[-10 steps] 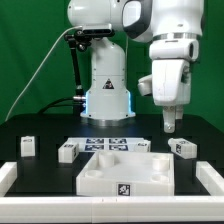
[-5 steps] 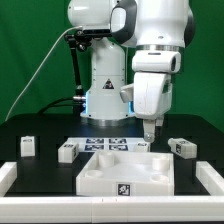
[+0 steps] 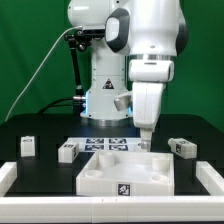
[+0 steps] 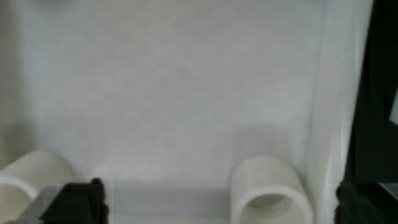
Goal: Assemble one leg
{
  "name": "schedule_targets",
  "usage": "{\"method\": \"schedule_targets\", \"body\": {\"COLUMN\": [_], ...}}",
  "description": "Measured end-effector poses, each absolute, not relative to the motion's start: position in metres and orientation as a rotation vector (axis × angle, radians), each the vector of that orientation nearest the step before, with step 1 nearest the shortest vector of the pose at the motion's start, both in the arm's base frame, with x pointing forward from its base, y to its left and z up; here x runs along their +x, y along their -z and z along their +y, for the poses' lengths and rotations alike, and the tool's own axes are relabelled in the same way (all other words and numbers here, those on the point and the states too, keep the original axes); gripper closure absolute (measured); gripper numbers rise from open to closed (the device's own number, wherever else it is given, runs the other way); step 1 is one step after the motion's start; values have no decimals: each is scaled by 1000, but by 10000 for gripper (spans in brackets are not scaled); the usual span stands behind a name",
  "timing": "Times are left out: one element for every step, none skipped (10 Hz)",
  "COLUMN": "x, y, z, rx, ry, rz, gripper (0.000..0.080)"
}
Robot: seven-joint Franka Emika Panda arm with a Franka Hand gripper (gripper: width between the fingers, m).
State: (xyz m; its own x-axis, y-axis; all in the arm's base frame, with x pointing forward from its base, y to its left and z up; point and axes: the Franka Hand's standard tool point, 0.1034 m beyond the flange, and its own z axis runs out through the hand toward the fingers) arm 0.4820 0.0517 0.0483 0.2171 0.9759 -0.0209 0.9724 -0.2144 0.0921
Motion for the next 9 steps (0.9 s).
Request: {"method": "schedule_targets", "body": {"x": [480,479,476,474,471,468,465,463,463], "y": [-42,-37,-32,-28,-22,-17,-12,-9,-8], "z": [52,53,53,54,55,55,55,56,56], "rx": [2381,2386,2393,2396,2400,2405,2411,2414,2415], "ry": [-67,-75,-64,-57,-53,-41,-33,-26,-23], "rz": [1923,1924,1926,1930,1934,1939,1941,1944,1945], "gripper": [150,150,150,150,150,150,150,150,150]}}
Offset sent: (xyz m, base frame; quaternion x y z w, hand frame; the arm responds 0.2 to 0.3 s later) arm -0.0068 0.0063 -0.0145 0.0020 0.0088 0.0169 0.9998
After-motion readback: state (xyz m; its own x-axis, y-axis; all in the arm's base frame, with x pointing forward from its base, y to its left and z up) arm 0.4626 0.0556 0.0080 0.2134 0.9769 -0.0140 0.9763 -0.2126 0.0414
